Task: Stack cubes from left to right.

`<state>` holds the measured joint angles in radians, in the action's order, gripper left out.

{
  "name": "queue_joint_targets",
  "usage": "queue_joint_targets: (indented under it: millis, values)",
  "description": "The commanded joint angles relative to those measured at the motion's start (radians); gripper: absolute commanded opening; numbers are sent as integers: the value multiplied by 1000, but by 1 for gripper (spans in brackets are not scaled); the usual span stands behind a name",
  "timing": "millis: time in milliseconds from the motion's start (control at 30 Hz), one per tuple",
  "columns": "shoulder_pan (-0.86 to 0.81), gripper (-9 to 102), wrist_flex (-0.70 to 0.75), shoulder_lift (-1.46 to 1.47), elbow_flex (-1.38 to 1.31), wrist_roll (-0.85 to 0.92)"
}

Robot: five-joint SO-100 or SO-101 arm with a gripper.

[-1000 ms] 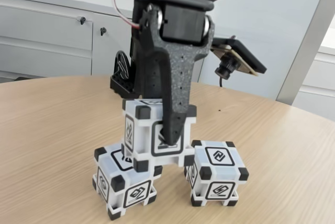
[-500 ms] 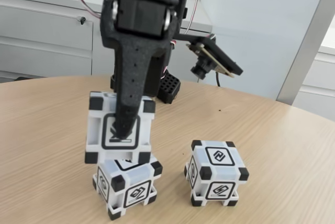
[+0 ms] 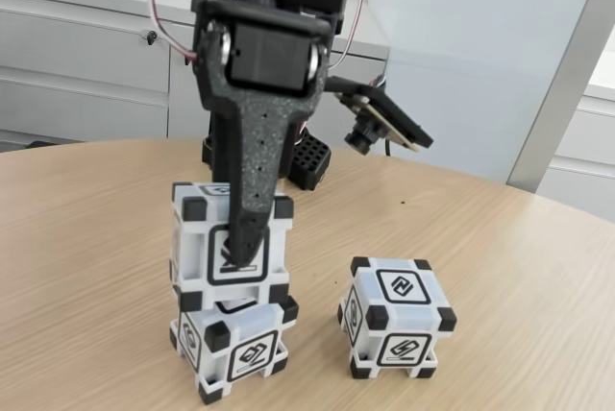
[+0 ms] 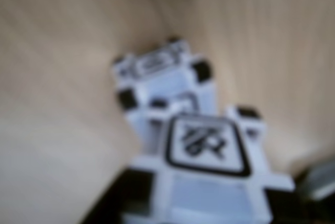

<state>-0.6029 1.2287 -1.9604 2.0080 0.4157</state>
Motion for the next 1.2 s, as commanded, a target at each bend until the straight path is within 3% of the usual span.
queue_joint_targets:
  millis: [0, 367, 700, 1167]
  values:
    - [5, 13, 8, -6, 8, 21]
    - [5, 13, 163, -9, -11, 44]
    - [3, 14, 166, -190, -9, 28]
    - [-5, 14, 149, -173, -9, -17]
